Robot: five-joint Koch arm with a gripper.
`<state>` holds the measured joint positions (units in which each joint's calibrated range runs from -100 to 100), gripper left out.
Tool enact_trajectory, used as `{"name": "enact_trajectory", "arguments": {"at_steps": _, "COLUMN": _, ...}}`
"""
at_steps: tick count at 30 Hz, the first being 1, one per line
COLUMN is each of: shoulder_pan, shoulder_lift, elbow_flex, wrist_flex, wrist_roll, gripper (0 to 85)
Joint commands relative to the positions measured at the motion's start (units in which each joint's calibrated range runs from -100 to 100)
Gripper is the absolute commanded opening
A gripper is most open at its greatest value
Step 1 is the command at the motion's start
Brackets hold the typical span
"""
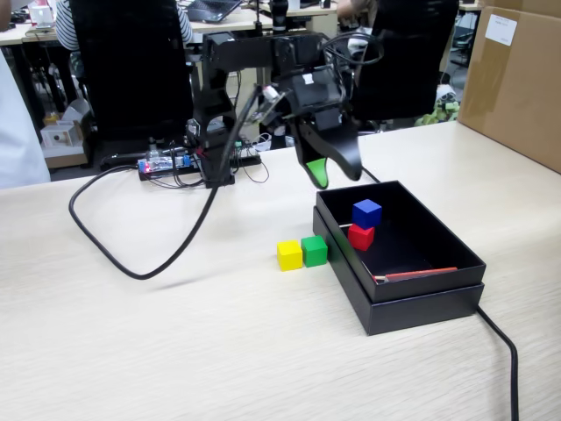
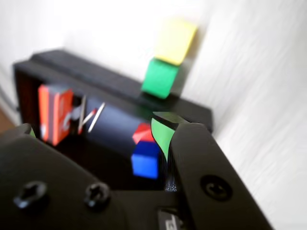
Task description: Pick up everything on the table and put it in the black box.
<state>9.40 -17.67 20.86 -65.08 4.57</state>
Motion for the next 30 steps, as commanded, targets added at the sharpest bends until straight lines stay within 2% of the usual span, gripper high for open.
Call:
{"name": "enact_trajectory", "arguments": {"at_steps": 1, "shoulder_pan": -1.81, "shoulder_lift": -4.65, "elbow_flex": -0.73, "wrist_flex": -0.28, "wrist_roll": -0.39, "gripper": 48.9}}
{"name": "enact_trajectory", "arguments": {"at_steps": 5, "shoulder_pan": -3.81, "shoulder_lift": -4.3, "elbow_flex": -6.35, "wrist_flex": -0.28, "wrist_roll": -0.24, "gripper": 49.5}}
{"name": "enact_trajectory", "arguments": {"at_steps": 12, "shoulder_pan": -4.49, "shoulder_lift": 1.32, "elbow_flex": -10.25, "wrist_flex": -0.28, "wrist_roll": 0.54, "gripper": 49.9}}
{"name": "enact_trajectory", "arguments": {"at_steps": 30, "shoulder_pan": -4.54, "shoulder_lift": 20.37, "elbow_flex": -4.09, "wrist_flex": -0.28, "wrist_roll": 1.61, "gripper": 48.5}}
